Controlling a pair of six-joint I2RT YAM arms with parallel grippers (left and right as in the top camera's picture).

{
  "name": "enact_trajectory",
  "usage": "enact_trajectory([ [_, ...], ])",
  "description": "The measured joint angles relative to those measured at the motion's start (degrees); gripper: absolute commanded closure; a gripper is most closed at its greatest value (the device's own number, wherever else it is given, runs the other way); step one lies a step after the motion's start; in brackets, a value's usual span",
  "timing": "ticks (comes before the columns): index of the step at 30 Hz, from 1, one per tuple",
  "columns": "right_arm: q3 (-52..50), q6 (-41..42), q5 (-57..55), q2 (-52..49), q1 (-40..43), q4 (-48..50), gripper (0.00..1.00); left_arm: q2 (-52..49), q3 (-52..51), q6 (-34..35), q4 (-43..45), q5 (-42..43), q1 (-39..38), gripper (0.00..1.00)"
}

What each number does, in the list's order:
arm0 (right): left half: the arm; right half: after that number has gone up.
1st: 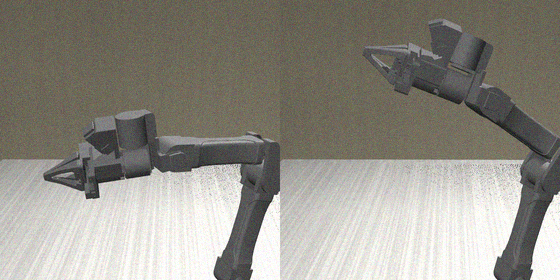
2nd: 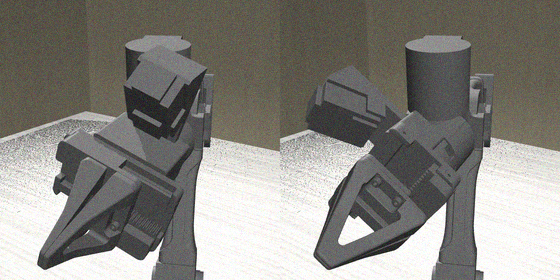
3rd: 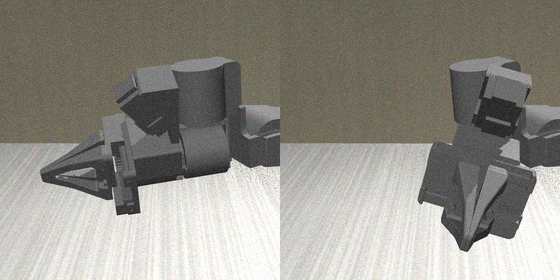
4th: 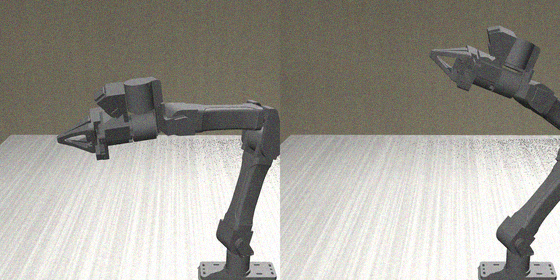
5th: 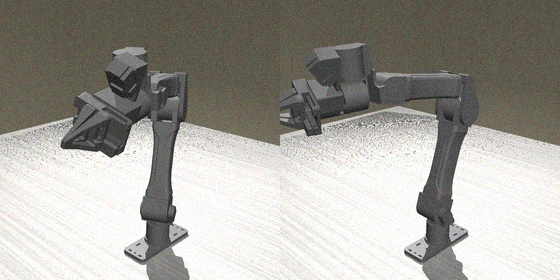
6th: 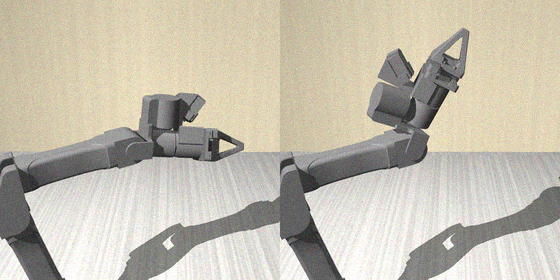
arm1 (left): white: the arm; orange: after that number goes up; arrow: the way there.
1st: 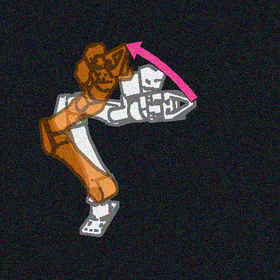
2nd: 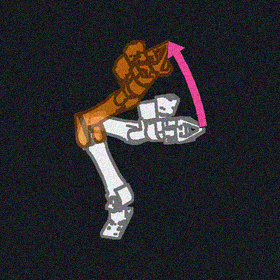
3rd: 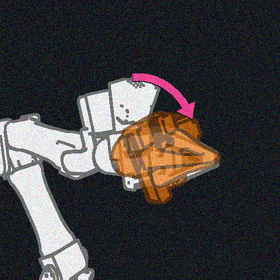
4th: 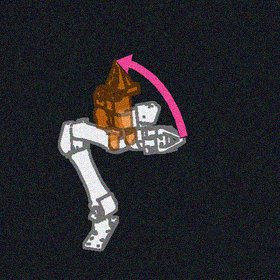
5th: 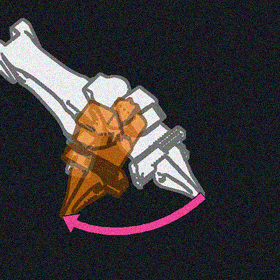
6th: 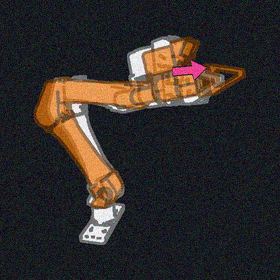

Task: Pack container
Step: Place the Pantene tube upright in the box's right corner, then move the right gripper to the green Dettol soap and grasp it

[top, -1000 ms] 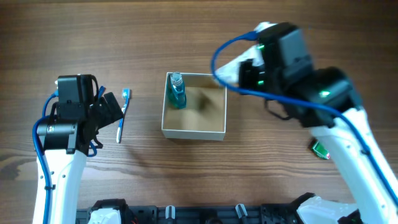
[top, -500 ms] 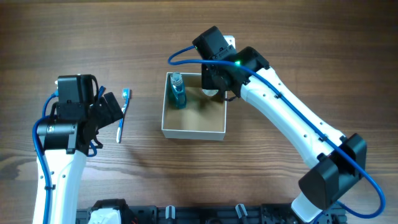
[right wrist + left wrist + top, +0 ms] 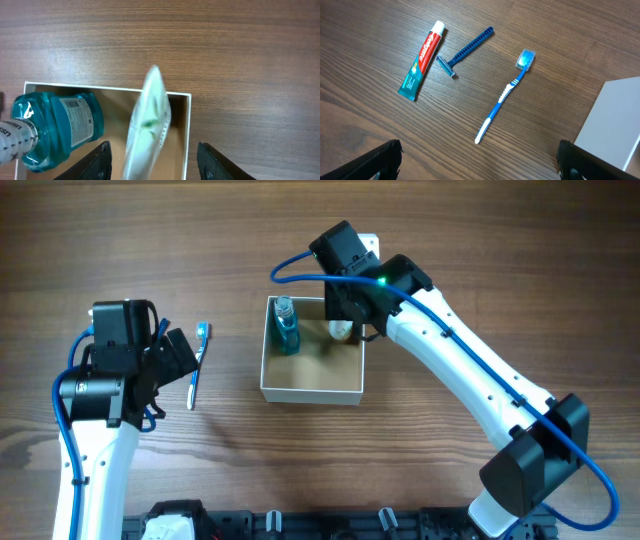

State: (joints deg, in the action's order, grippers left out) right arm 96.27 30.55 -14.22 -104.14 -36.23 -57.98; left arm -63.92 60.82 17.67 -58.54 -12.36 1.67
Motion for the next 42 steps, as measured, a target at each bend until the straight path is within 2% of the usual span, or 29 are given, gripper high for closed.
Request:
enact_trajectory([
  [4,-0.02,-5.38,0.00,2.62,0.00,0.00,0.45,0.00,0.00,0.02,0.00,0.00,0.00,0.00],
  [6,-0.02,-7.37,-1.01,9.77,0.13,0.26,0.34,0.00,0.00,0.00,0.00,0.00,0.00,0.00],
  [7,0.00,-7.54,-1.81,12.92,0.46,0.22,0.34,0.00,0.00,0.00,0.00,0.00,0.00,0.00],
  [9,0.35,-5.31,-4.37,19.39,2.86,-1.22,0.33,0.00,0.00,0.00,0.00,0.00,0.00,0.00],
  [11,1.44,-1.36,-6.75,24.96,9.20,-5.33,0.32,0.00,0.00,0.00,0.00,0.00,0.02,0.00],
  [15,1.16,4.26,-5.01,25.35,20.76,-14.08,0.32,0.00,0.00,0.00,0.02,0.00,0.00,0.00],
  [17,-0.37,6.84,-3.43,24.70,23.28,-18.27,0.31,0.00,0.00,0.00,-0.04,0.00,0.00,0.00],
  [18,-1.64,8.70,-2.71,24.72,23.96,-20.68,0.30,0.00,0.00,0.00,0.00,0.00,0.00,0.00],
  [19,-2.99,10.45,-2.23,25.09,24.02,-22.18,0.25,0.00,0.00,0.00,0.02,0.00,0.02,0.00],
  [21,-6.62,13.57,-1.60,26.91,24.02,-22.14,0.22,0.00,0.00,0.00,0.02,0.00,0.02,0.00],
  [23,-15.56,16.50,-0.92,32.81,24.33,-18.32,0.19,0.00,0.02,0.00,-0.07,0.02,0.00,0.00],
  [26,-27.52,18.49,1.01,41.70,30.27,-14.29,0.06,0.00,0.07,0.00,0.00,0.00,0.00,0.00],
  [30,-34.84,13.35,5.25,41.83,44.57,-10.01,0.02,0.00,0.07,0.00,-0.02,0.02,0.00,0.00],
  [35,-41.40,2.99,10.86,37.97,60.76,-3.08,0.00,0.00,0.07,0.00,0.00,0.00,0.02,0.00],
  [38,-45.70,-2.75,11.93,34.93,65.09,2.14,0.00,0.00,0.07,0.02,0.00,0.00,0.02,0.00],
  [42,-48.89,-8.44,13.20,28.94,65.70,7.85,0.00,0.00,0.07,0.00,-0.02,0.00,0.00,0.00],
])
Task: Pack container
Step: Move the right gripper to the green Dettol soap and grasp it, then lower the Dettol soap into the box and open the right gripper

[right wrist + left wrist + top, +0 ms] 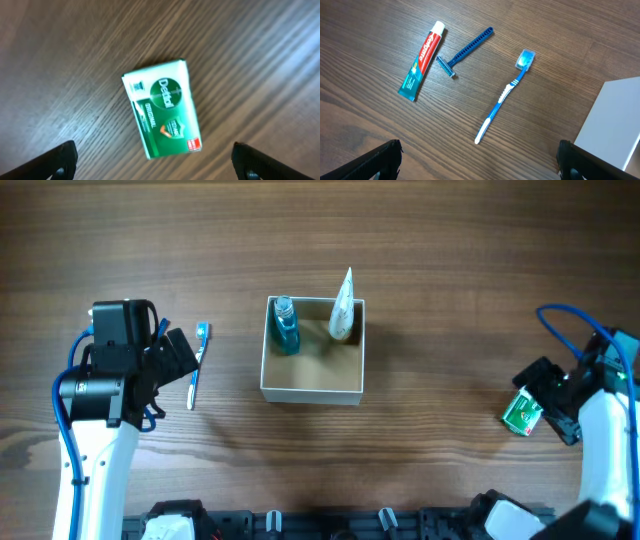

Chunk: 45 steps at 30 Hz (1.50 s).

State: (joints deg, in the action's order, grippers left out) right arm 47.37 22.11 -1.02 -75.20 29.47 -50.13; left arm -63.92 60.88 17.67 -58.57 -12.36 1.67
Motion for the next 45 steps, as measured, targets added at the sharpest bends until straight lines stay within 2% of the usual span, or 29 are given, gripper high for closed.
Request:
enact_trajectory([
  [9,-0.44,-4.46,1.20,-14.14,0.00,4.57,0.00,0.00,0.00,0.00,0.00,0.02,0.02,0.00],
  [22,-0.42,-4.50,1.29,-18.62,0.00,6.75,0.00,0.00,0.00,0.02,0.00,0.02,0.00,0.00],
  [24,-0.42,-4.48,1.29,-18.67,0.00,6.75,0.08,0.00,0.00,0.00,0.02,0.00,0.00,0.00],
  [28,-0.42,-4.72,1.44,-18.67,0.00,6.73,0.35,0.00,0.00,0.00,-0.07,0.00,0.02,0.00],
  [35,-0.42,-5.11,1.84,-18.67,0.11,6.75,0.51,0.00,0.00,0.00,-0.17,0.02,0.02,0.00],
  [37,-0.35,-5.25,2.32,-18.67,0.28,6.80,0.66,0.00,0.00,0.00,-0.17,0.00,0.02,0.00],
  [39,-0.24,-5.29,2.78,-18.67,0.33,6.75,0.87,0.00,0.00,0.00,-0.20,0.00,0.00,0.00],
  [45,2.78,-4.81,10.93,-18.91,0.20,3.15,0.87,0.00,0.00,0.00,-0.20,0.02,0.00,0.00],
])
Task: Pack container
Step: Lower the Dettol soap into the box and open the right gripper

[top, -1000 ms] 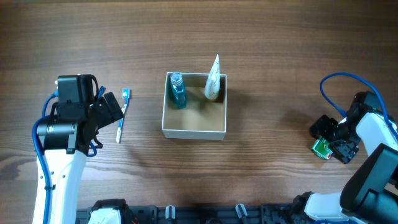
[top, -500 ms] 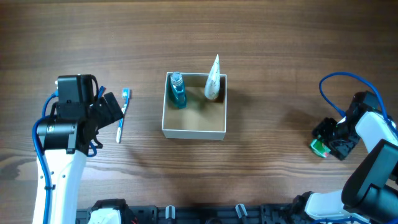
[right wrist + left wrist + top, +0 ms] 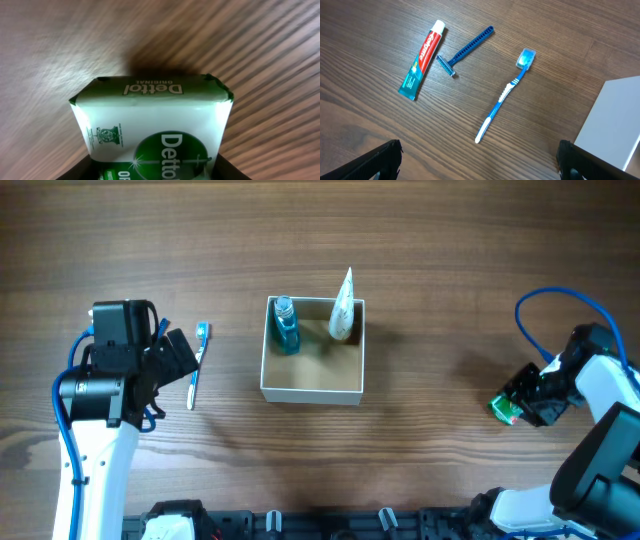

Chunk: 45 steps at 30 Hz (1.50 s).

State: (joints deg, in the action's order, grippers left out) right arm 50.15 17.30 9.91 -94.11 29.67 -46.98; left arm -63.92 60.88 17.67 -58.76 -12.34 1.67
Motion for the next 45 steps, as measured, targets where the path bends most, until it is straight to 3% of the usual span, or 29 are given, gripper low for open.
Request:
enact_trajectory([
  [2,2.82,-0.04,1.64,1.77,-1.05,-1.31,0.96,0.00,0.00,0.02,-0.17,0.00,0.00,0.00],
  [6,9.49,-2.45,2.34,13.75,-8.70,-2.29,0.96,0.00,0.00,0.00,-0.20,0.00,0.02,0.00],
  [10,12.11,-8.22,1.68,25.20,-23.21,-1.90,0.96,0.00,0.00,0.02,-0.20,0.00,0.02,0.00],
  [14,12.13,-17.00,-0.37,29.94,-42.12,-1.07,0.96,0.00,0.00,0.02,-0.22,0.15,0.00,0.00],
  [21,12.13,-32.83,-9.03,26.12,-66.31,5.95,0.96,0.00,0.00,0.02,-0.17,0.15,0.02,0.00],
  [25,12.13,-36.54,-11.72,19.89,-71.41,10.67,0.96,0.00,0.00,0.02,-0.20,0.15,0.00,0.00],
  [31,12.13,-38.53,-13.05,8.09,-71.58,18.45,0.96,0.00,0.00,0.02,-0.20,0.15,0.00,0.00],
  [32,12.13,-38.66,-13.20,6.69,-71.58,19.89,0.91,0.00,0.00,0.02,-0.22,0.15,0.00,0.00],
  [33,12.13,-38.69,-13.20,5.88,-71.58,20.44,0.73,0.00,0.00,0.02,-0.20,0.15,0.02,0.00],
  [35,12.13,-38.69,-13.16,4.90,-71.58,20.26,0.50,0.00,0.00,0.02,-0.20,0.17,0.00,0.00],
  [39,12.13,-39.21,-13.00,4.42,-71.58,19.15,0.16,0.00,0.00,0.02,-0.20,0.17,0.02,0.00],
  [40,12.15,-39.39,-12.74,4.39,-71.58,18.67,0.11,0.00,0.00,0.02,-0.22,0.17,0.02,0.00],
  [45,12.15,-39.43,-10.49,4.42,-71.58,17.42,0.10,0.00,0.00,0.02,-0.35,0.17,0.02,0.00],
])
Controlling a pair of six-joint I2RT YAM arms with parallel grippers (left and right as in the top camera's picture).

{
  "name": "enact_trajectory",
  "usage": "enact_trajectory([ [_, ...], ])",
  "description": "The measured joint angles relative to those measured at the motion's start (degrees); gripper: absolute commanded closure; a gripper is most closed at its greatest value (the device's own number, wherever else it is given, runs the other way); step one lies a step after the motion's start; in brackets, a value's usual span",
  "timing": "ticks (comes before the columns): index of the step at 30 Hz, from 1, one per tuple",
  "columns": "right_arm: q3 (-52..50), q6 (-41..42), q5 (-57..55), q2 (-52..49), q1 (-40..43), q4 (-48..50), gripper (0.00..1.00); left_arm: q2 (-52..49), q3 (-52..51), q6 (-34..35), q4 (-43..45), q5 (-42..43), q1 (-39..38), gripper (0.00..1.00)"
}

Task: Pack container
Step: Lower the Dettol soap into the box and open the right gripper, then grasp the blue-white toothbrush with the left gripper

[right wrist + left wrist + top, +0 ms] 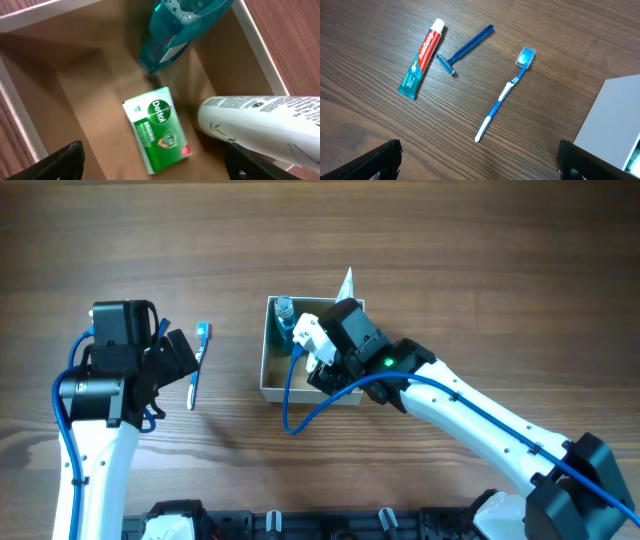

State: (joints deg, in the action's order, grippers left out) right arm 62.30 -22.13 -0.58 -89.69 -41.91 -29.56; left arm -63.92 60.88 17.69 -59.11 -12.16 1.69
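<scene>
The white cardboard box [300, 393] stands mid-table. On its brown floor lies a green Dettol soap bar [157, 129], beside a teal mouthwash bottle [180, 30] and a white tube [265, 125]. My right gripper [157, 167] hangs open just above the soap, which touches neither finger. My left gripper [479, 165] is open over bare wood at the left. Ahead of it lie a blue toothbrush [505, 95], a blue razor [465, 50] and a toothpaste tube [422, 59]. The box's white corner [615, 125] shows at the right of that view.
The right arm [470, 415] stretches from the lower right across the table to the box. The toothbrush [197, 365] lies between the left gripper and the box. Black fixtures line the front edge [330, 525].
My right gripper held the soap at the table's far right. It is now open over the box, and the soap lies on the box floor. The left arm has not moved.
My right gripper was open over the box beside the white tube standing in it. Then it was open above the soap at the far right of the table, then closed on the soap. Now the soap lies in the box. The left arm stayed still throughout.
</scene>
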Motion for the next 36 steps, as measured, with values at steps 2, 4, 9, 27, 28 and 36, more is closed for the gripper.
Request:
enact_trajectory([
  [2,0.00,2.03,0.09,0.37,0.00,-0.04,0.11,0.00,0.00,0.00,-0.24,0.00,-0.02,0.00],
  [4,0.00,5.68,-1.14,2.62,0.00,-0.26,0.10,0.00,0.00,0.00,-0.39,0.00,0.00,0.00],
  [9,0.68,26.53,-12.79,20.15,2.78,-5.62,0.00,0.00,0.00,0.00,-0.48,0.00,0.00,0.00],
  [27,-1.92,56.78,-1.55,8.24,36.87,-24.15,0.00,-30.27,0.42,-7.43,10.69,6.05,-0.02,0.00],
  [28,-1.92,56.81,-1.33,7.80,36.87,-24.06,0.00,-31.54,0.42,-7.56,11.47,6.08,0.00,0.00],
  [36,-1.92,56.78,-1.31,7.58,36.87,-23.78,0.00,-40.85,0.48,-8.92,14.82,6.40,0.00,0.00],
])
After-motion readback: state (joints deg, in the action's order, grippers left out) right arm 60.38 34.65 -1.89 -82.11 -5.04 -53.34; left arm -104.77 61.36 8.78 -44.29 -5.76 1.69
